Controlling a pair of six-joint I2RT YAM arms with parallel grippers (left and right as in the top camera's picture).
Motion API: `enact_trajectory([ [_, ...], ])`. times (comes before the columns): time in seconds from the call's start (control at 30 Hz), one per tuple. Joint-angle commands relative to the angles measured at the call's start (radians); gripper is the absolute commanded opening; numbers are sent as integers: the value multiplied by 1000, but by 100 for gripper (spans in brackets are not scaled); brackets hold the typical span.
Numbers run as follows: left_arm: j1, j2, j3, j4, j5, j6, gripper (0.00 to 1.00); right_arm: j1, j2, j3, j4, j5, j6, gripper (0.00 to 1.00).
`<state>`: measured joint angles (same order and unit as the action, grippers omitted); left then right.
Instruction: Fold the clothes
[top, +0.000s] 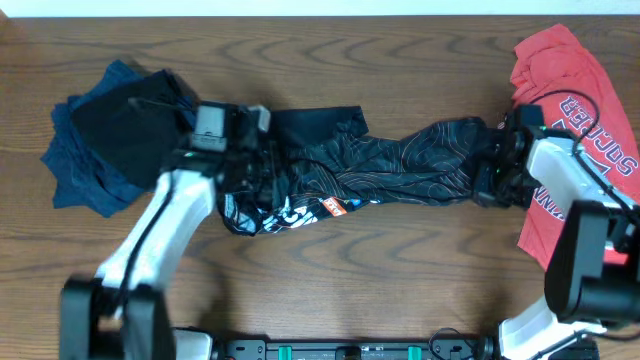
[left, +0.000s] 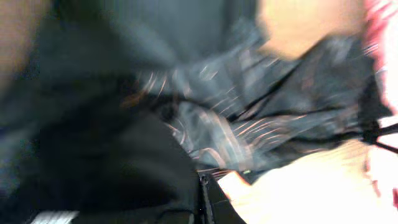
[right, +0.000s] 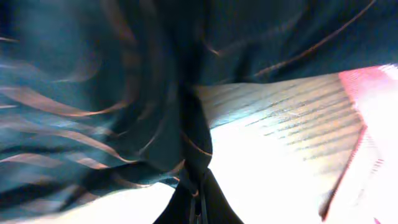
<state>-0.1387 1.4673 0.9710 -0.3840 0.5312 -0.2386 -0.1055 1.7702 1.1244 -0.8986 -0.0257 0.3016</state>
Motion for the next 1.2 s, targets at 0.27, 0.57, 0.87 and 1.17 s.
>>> enact_trajectory([
  [0.27, 152, -402, 37, 8, 27, -60, 6, -10, -308, 299, -129, -49, -29, 1],
  [0.57, 214, -558, 84, -26, 28, -64, 6, -21, -454, 416, -231, 19, -29, 1],
  [0.87, 242, -565, 329, -298, 116, -67, 6, -52, -555, 511, -288, 48, -29, 1],
  [1.17, 242, -479, 632, -712, 61, 80, 6, -52, -608, 559, -316, 110, -52, 1],
])
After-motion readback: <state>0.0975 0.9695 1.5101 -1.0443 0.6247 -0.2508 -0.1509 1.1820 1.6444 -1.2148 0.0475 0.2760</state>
